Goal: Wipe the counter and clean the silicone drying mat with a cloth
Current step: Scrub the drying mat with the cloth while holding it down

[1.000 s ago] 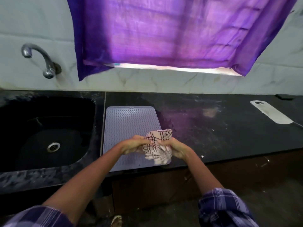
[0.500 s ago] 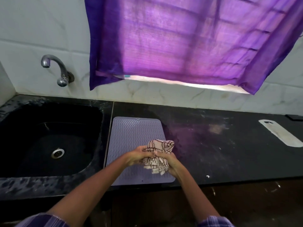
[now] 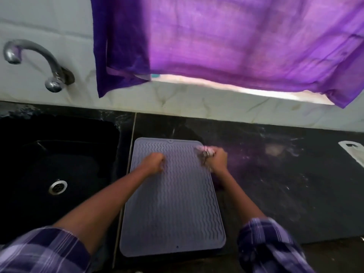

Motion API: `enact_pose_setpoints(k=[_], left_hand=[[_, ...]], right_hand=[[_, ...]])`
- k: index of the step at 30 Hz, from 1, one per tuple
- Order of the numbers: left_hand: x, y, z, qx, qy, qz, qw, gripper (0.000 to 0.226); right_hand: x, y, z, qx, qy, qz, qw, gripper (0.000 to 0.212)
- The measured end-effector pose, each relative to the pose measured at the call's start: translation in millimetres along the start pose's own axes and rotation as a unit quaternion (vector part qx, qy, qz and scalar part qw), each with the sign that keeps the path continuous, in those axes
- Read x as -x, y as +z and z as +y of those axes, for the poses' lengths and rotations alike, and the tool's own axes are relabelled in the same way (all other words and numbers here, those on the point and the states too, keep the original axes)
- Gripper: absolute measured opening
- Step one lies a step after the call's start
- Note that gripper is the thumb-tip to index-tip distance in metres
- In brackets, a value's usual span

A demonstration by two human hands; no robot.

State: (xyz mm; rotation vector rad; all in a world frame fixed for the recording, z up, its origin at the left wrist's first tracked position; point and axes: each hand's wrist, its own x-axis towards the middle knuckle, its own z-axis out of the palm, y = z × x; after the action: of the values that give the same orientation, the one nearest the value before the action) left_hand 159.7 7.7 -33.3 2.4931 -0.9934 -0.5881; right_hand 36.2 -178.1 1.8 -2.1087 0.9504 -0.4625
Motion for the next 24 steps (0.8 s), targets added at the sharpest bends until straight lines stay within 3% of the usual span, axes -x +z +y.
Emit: enact_pose_setpoints(k=[4, 10, 15, 20, 22, 24], left_hand=[[-61, -4, 6, -0.100, 0.040, -0.006, 0.994, 0.046], [-100, 2, 5, -0.287, 0.050, -0.086, 0.953, 0.089], [-105, -2, 15, -0.318, 0.029, -0.113, 0.941, 0.091], [-101, -4, 20, -0.323, 0.003, -0.118, 0.939, 0.097], [-98, -4, 21, -0.323, 0.000, -0.115, 0.939, 0.091], [-97, -5, 20, -0.314, 0.002, -0.105, 0.944, 0.081]], right_hand=[[-73, 32, -16, 0.167, -0.128, -0.030, 0.977, 0.011], [-102, 87, -5, 0.360, -0.183, -0.177, 0.898, 0.032], [-78, 67, -10, 0.404, -0.153, -0.229, 0.872, 0.030], [-8, 46, 0, 0.472, -0.194, -0.313, 0.801, 0.025], [-21, 41, -11, 0.470, -0.179, -0.328, 0.800, 0.025], [-44, 47, -21, 0.455, -0.174, -0.275, 0.829, 0.027]])
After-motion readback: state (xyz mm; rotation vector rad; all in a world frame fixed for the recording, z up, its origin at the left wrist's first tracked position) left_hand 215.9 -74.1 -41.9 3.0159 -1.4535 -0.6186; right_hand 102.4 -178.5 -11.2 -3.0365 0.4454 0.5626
